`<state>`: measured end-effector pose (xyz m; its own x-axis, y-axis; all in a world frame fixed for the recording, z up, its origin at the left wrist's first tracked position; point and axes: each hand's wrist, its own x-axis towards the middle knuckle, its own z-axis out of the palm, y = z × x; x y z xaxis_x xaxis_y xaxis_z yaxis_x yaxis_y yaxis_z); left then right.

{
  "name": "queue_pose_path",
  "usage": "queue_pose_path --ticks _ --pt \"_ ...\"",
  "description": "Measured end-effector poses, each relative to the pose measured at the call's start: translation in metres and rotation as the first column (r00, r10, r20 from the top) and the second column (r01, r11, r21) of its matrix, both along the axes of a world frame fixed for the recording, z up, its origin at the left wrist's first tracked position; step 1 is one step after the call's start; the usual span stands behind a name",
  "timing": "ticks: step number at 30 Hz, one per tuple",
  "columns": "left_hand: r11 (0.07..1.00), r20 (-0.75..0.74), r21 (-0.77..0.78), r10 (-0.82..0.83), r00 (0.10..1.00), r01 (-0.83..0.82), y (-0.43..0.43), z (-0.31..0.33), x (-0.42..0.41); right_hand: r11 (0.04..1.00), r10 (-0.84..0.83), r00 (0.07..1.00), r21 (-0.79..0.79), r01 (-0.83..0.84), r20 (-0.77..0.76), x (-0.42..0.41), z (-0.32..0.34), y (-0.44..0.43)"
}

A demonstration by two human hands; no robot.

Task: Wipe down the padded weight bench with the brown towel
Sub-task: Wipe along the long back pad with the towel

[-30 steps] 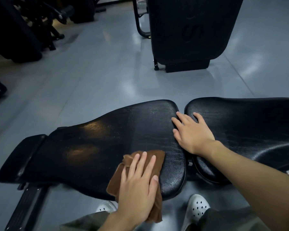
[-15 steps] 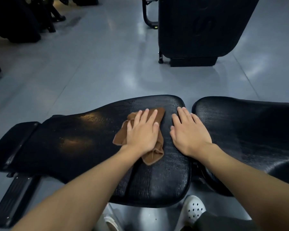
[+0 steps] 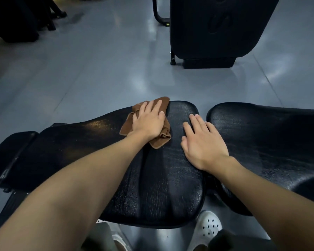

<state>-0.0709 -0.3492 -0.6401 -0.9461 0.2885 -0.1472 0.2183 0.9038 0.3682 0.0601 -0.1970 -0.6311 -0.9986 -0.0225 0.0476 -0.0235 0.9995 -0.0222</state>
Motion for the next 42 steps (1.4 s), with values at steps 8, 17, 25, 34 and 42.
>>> queue_pose_path --ticks 8,17,25,34,42 --pt "0.999 -0.048 -0.027 -0.037 0.998 0.036 -0.037 -0.003 0.101 1.000 -0.004 0.998 0.022 0.003 0.057 0.001 0.007 -0.001" --pt "0.996 -0.067 -0.070 -0.063 0.996 0.059 -0.086 -0.007 0.198 0.997 -0.019 0.996 -0.079 0.026 0.085 -0.005 0.012 -0.032" --pt "0.997 -0.066 -0.058 -0.053 0.996 0.049 -0.094 -0.010 0.197 0.999 -0.034 0.998 -0.002 0.034 0.058 -0.002 -0.003 -0.045" --pt "1.000 -0.025 -0.017 0.003 1.000 -0.003 -0.065 -0.009 0.094 0.999 -0.030 0.999 -0.015 0.030 0.022 -0.003 -0.006 -0.045" --pt "0.997 0.035 0.013 0.077 0.996 -0.078 -0.028 -0.009 -0.009 1.000 -0.029 1.000 -0.005 0.029 -0.003 -0.004 -0.009 -0.044"
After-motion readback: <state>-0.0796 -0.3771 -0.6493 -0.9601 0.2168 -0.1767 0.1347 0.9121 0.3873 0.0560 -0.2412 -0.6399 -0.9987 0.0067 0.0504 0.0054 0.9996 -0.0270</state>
